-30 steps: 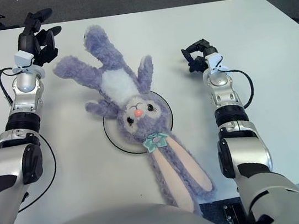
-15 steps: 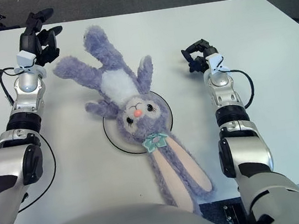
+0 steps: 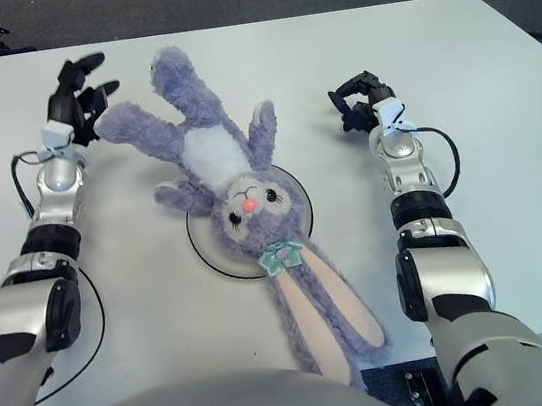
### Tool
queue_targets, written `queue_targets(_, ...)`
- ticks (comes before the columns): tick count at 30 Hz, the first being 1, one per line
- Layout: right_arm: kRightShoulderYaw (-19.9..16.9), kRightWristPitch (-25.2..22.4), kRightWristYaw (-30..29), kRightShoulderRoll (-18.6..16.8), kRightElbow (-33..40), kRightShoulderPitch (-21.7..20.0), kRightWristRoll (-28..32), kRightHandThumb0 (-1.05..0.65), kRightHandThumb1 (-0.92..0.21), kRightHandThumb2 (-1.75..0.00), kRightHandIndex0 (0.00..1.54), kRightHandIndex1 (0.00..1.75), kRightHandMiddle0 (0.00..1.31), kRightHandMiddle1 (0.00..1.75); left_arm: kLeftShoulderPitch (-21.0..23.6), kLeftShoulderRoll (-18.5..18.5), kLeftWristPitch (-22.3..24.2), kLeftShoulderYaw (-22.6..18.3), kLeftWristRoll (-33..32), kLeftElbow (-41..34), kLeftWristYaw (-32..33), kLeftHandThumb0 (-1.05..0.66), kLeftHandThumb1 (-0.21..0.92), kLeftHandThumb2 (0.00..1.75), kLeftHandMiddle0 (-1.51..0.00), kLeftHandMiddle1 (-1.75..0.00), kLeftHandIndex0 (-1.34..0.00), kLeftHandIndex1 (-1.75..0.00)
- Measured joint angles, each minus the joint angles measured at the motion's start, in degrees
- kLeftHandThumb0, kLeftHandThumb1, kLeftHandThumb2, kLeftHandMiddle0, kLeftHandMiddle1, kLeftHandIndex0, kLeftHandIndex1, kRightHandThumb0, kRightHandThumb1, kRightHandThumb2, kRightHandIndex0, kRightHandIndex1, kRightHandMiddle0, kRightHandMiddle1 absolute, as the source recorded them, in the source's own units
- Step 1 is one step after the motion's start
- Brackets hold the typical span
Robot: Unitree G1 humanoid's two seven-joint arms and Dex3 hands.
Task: Put the doll into the plate.
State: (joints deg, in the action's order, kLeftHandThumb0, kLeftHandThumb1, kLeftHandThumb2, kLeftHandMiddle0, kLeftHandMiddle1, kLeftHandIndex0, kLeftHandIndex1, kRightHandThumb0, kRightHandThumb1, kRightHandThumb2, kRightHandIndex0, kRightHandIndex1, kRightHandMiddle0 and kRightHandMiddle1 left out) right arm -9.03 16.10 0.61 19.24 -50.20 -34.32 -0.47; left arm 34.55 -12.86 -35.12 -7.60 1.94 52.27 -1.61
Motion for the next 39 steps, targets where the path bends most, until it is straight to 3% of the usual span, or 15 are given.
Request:
queue_targets(7,-2.68,8.66,3.21,-1.93,-2.76,1.45,4.48,-0.36,-0.92,-0.33,0.75,1.71,0.40,1.54,-2.30,1.24,1.32,-0.48,-2.74,-2.57,-1.88,-0.53,0.92,0.68,-0.69,-0.48,-0.34,-0.83)
queue_targets(15,-3.33,14.01,4.26,-2.47,-5.13,1.93,5.58,-0.36,-0.92,-0.34,0.77,1.69,0.39,1.55,-4.82,2.37,2.94,-1.47,-6.04,-7.03,-2.82,-0.52,0.92,0.68,-0.72,-0.61,-0.36,-0.82)
queue_targets(39,-4.75,17.62,3.23,-4.88,-3.03,2.94,6.50,-0.35,-0.92,-0.34,0.81,1.62,0.39,1.56,-10.83,4.35,7.55,-2.19,-10.60,-16.89,-6.82,-0.48,0.92,0.66,-0.81,-0.95,-0.45,-0.90)
